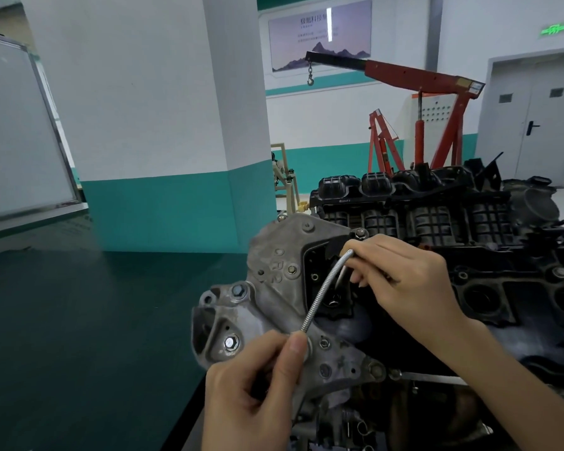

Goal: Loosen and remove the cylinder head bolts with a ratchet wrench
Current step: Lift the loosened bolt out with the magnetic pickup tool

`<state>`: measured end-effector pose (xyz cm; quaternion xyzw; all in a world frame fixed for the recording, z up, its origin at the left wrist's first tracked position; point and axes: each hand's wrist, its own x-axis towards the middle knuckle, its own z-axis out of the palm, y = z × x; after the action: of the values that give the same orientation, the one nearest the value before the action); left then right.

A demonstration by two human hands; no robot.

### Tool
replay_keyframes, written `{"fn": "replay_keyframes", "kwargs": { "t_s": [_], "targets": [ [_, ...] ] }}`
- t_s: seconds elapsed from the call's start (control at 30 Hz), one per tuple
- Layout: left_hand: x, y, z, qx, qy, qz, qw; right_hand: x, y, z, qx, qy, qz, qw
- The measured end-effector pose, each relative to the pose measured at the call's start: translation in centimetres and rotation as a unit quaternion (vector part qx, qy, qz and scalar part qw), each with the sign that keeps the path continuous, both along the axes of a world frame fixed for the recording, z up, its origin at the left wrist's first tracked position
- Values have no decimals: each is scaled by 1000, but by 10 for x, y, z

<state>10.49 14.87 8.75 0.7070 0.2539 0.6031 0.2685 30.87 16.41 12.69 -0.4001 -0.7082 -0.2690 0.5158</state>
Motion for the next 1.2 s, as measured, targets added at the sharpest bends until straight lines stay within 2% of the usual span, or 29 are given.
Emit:
{"fn": "replay_keyframes", "kwargs": {
  "t_s": [0.17,0.47,0.77,0.93,1.2],
  "targets": [
    [-4,-3,2,3,-1,4,1000,-3,-4,4,-7,0,3,1000],
    [-11,-1,13,-88,-21,-22,996,-8,2,9,-85,-16,-14,996],
    [-6,10,25,-119,0,-23,993,-6,18,11,-127,-4,-36,991],
    [-4,7,26,-126,-11,-31,992,-7,17,13,-109,-8,-29,994],
    [-12,-5,37,-70,-24,-24,997,-15,1,29,-35,-30,-21,999]
  ]
}}
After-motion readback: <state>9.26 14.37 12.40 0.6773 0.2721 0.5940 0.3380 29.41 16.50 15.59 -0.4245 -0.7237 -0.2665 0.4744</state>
